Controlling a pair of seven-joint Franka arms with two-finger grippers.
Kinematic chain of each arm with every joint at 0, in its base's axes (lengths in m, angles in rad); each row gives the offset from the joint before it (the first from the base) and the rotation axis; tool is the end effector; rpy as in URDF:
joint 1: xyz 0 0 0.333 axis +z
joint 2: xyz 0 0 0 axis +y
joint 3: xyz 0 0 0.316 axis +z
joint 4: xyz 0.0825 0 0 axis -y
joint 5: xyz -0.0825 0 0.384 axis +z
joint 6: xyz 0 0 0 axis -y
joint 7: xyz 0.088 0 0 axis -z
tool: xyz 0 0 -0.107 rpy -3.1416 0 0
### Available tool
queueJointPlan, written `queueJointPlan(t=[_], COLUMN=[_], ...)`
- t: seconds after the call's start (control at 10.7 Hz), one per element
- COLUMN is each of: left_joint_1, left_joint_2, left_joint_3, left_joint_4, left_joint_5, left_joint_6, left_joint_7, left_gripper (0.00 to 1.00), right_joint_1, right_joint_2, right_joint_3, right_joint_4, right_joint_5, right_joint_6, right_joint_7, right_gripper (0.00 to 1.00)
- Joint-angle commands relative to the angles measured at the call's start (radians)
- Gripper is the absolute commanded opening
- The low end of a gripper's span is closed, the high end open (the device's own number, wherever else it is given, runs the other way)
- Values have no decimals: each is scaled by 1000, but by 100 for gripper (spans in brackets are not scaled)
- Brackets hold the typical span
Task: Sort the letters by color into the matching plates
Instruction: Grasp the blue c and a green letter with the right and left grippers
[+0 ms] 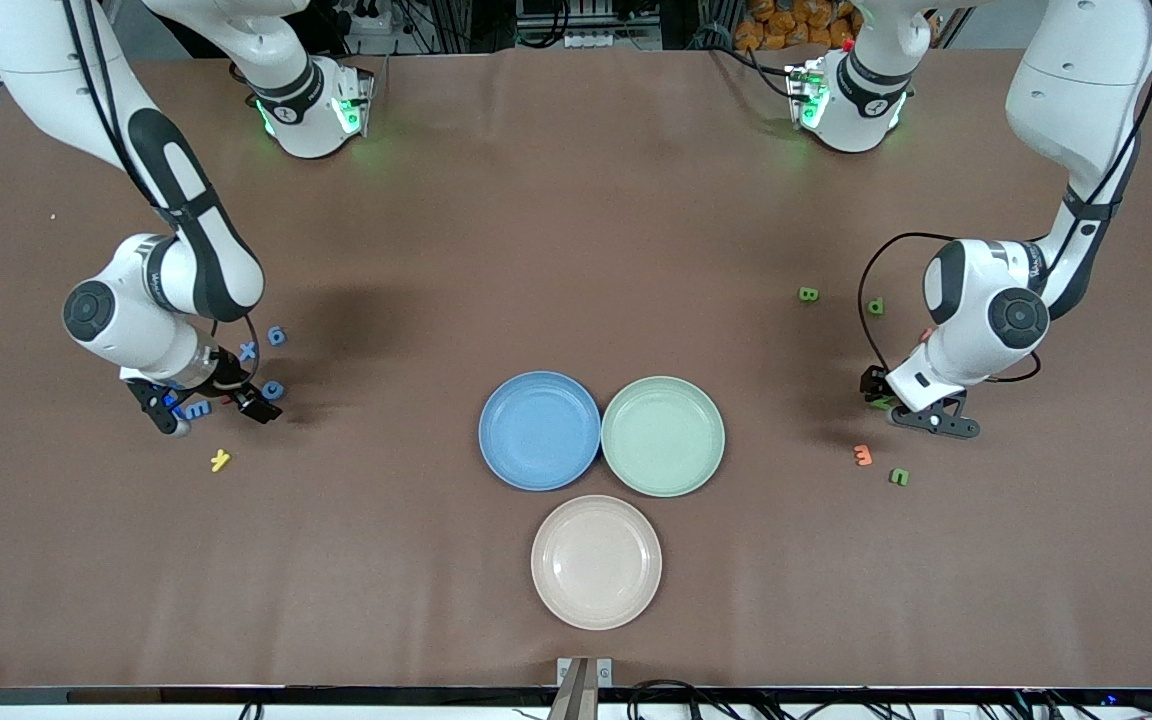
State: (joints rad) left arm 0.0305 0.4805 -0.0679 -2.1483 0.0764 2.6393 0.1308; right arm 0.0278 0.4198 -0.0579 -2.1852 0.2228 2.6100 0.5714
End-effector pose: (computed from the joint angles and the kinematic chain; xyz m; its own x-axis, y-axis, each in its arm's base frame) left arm 0.5683 -0.0238 0.1755 0.9743 -0.2252 0.0114 -0.2251 -0.9743 -0.0078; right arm 0.5591 -0.0221 0.1937 0.7056 -0.7069 -0.0494 -0.7084 -0.7018 -0.0753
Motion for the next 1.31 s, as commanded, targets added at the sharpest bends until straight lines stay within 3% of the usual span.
queueJointPlan(t=[0.0, 0.37, 0.65, 0.84, 1.21], left_joint_1=[0, 0, -1, -3, -46], left_joint_2=[26, 26, 23, 24, 29], left_joint_3=[-4, -6, -50, -85, -183], left_joint_4=[22, 27, 68, 111, 177], left_joint_5=[-9, -12, -9, -15, -17], left_joint_6=[14, 16, 14, 14, -10], left_joint_7=[21, 20, 3, -6, -152], left_gripper=[61, 0, 0, 0, 0], right_joint_1=[3, 7, 12, 14, 14], right_joint_2=[10, 23, 24, 24, 20], right_joint_3=[1, 1, 3, 3, 3], right_joint_4=[-25, -30, -44, -54, -64], right_joint_5=[18, 20, 20, 20, 20], right_joint_6=[48, 50, 51, 64, 65], right_joint_7=[7, 7, 7, 7, 8], right_gripper=[98, 87, 82, 69, 54])
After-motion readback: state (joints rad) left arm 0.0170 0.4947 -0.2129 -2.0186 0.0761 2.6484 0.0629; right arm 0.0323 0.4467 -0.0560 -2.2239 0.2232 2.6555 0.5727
